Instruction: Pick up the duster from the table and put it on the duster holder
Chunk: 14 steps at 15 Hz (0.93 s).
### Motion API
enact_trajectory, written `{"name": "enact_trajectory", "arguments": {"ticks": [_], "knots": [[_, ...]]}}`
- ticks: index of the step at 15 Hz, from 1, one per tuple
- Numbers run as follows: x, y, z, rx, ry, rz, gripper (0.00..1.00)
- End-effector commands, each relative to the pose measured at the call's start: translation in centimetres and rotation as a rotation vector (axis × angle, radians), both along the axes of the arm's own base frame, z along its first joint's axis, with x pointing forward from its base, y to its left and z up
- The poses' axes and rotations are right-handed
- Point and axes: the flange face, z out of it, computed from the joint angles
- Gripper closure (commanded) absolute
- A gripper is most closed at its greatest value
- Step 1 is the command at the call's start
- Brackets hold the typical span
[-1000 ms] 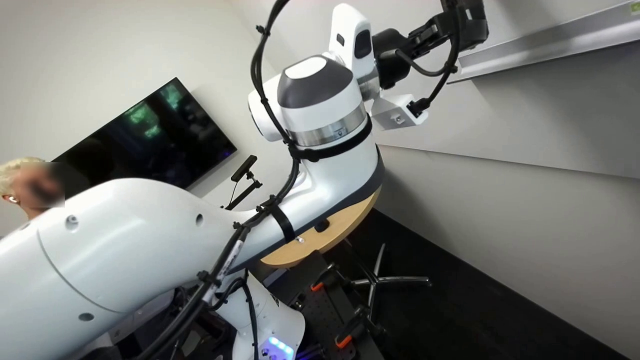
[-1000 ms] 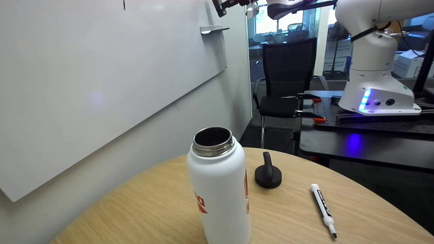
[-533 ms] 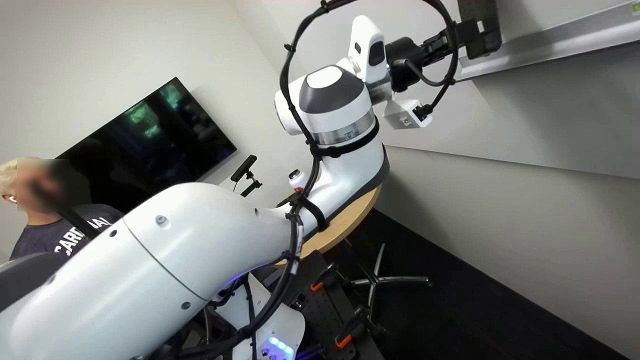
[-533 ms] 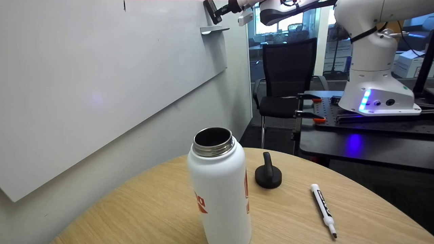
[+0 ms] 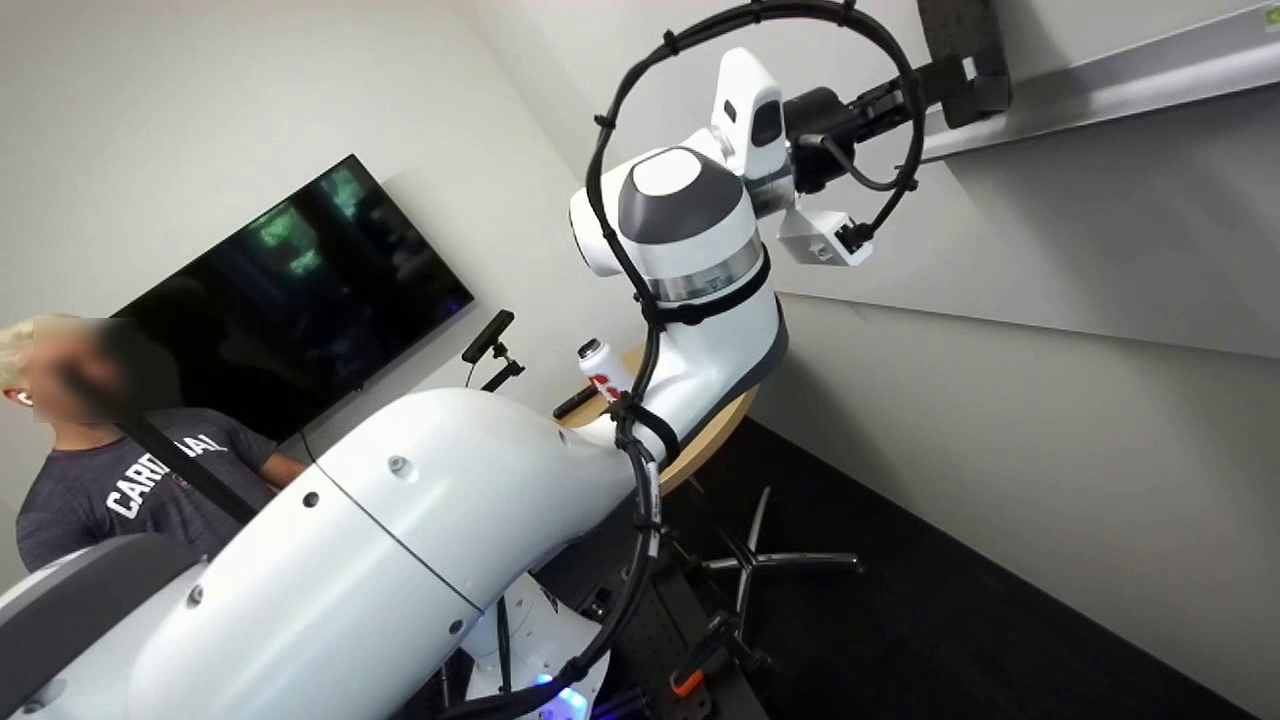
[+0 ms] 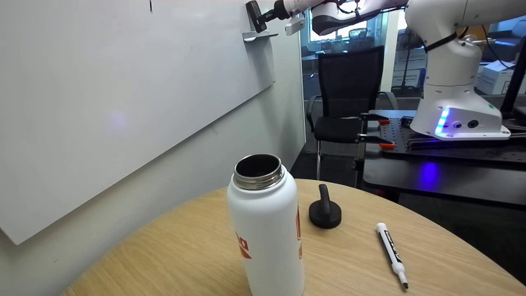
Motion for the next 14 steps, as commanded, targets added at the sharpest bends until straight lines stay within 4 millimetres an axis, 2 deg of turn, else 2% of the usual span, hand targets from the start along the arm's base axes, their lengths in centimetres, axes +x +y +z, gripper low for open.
{"name": "enact_trajectory", "arguments": {"ticks": [1,2,3,7,10,14], "knots": [[-0.3,0.3,0.1,-0.009,0.018,0.009,0.13],[-0.5,0.2,0.2,-0.017,0.024,0.007,0.05],[-0.6,0.2,0.3,-0.022,0.028,0.005,0.01],[-2.0,0.3,2.0,-0.067,0.051,-0.031,0.0],[-4.2,0.3,4.8,-0.098,0.078,-0.089,0.0],[-8.2,0.7,9.3,-0.115,0.085,-0.149,0.0]]}}
